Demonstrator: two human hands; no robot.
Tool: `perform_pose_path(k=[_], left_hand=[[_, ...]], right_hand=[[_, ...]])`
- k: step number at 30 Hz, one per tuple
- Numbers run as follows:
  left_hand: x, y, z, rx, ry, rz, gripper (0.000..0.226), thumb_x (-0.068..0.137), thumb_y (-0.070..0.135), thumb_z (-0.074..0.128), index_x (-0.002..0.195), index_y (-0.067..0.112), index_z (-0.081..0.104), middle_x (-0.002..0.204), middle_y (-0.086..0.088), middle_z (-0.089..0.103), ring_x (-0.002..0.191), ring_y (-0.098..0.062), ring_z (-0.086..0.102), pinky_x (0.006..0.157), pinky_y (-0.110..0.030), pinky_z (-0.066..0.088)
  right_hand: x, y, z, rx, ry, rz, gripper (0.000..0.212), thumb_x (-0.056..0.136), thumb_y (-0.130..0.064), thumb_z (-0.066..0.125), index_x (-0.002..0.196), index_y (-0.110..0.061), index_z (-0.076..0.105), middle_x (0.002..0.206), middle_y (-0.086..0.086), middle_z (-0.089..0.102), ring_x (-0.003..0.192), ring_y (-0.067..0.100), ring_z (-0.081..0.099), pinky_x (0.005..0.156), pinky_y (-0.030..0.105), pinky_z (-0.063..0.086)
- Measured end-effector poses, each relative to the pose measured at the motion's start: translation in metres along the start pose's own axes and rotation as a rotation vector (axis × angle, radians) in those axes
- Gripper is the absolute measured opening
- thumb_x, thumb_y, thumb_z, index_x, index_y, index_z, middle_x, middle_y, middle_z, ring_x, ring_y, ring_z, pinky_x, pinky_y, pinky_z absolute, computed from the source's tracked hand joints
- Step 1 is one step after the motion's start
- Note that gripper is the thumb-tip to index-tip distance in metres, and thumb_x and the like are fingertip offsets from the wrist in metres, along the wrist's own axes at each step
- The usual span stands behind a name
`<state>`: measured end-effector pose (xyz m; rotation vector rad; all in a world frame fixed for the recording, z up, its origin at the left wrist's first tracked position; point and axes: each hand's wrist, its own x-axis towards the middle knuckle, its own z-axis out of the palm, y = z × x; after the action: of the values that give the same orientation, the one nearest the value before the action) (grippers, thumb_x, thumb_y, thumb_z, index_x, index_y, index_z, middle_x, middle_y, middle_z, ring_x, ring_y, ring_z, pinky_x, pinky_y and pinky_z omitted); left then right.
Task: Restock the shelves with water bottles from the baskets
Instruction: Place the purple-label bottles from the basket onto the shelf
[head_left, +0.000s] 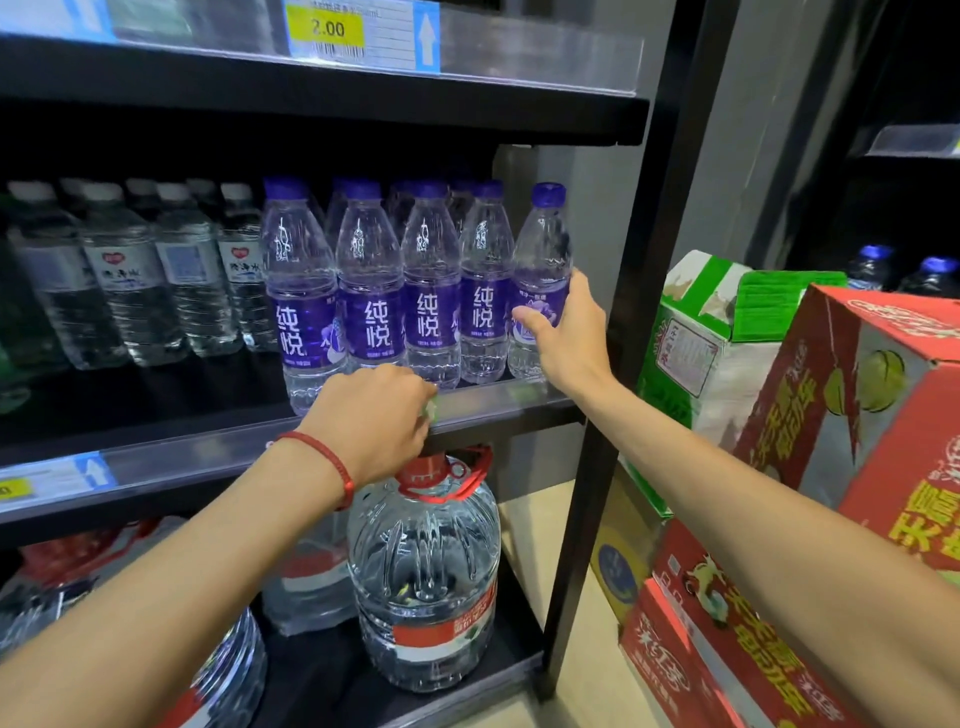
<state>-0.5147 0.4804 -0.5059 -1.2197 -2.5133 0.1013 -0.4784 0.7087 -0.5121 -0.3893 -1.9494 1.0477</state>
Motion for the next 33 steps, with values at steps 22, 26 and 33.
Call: perform_pose_path(k=[22, 26, 33], left_hand=[[0.000, 0.003, 0.008, 0.004, 0.076, -0.028, 0.037, 0.104, 0.040, 0.044, 0.136, 0.030, 0.060, 0.121, 0.003, 0.066, 0.110, -0.027, 0.066, 0.078, -0.039, 0.054], [-0.001, 0.004, 0.011, 0.005, 0.082, -0.035, 0.037, 0.103, 0.040, 0.043, 0.136, 0.030, 0.058, 0.119, 0.005, 0.064, 0.109, -0.027, 0.065, 0.074, -0.036, 0.050], [-0.002, 0.006, 0.012, -0.010, 0.118, -0.024, 0.036, 0.102, 0.040, 0.039, 0.128, 0.027, 0.060, 0.118, 0.006, 0.066, 0.104, -0.024, 0.067, 0.072, -0.036, 0.049]], right_hand=[[0.020, 0.017, 0.006, -0.173, -0.115, 0.192, 0.056, 0.099, -0.010, 0.069, 0.146, -0.009, 0.039, 0.144, 0.013, 0.050, 0.131, 0.024, 0.055, 0.095, 0.026, 0.045], [0.020, 0.017, 0.008, -0.160, -0.120, 0.204, 0.052, 0.100, -0.010, 0.067, 0.145, -0.009, 0.040, 0.144, 0.012, 0.049, 0.133, 0.024, 0.054, 0.096, 0.025, 0.044], [0.008, 0.016, 0.010, -0.291, -0.120, 0.141, 0.058, 0.102, -0.012, 0.064, 0.151, -0.005, 0.035, 0.145, 0.014, 0.044, 0.131, 0.025, 0.053, 0.098, 0.029, 0.047]])
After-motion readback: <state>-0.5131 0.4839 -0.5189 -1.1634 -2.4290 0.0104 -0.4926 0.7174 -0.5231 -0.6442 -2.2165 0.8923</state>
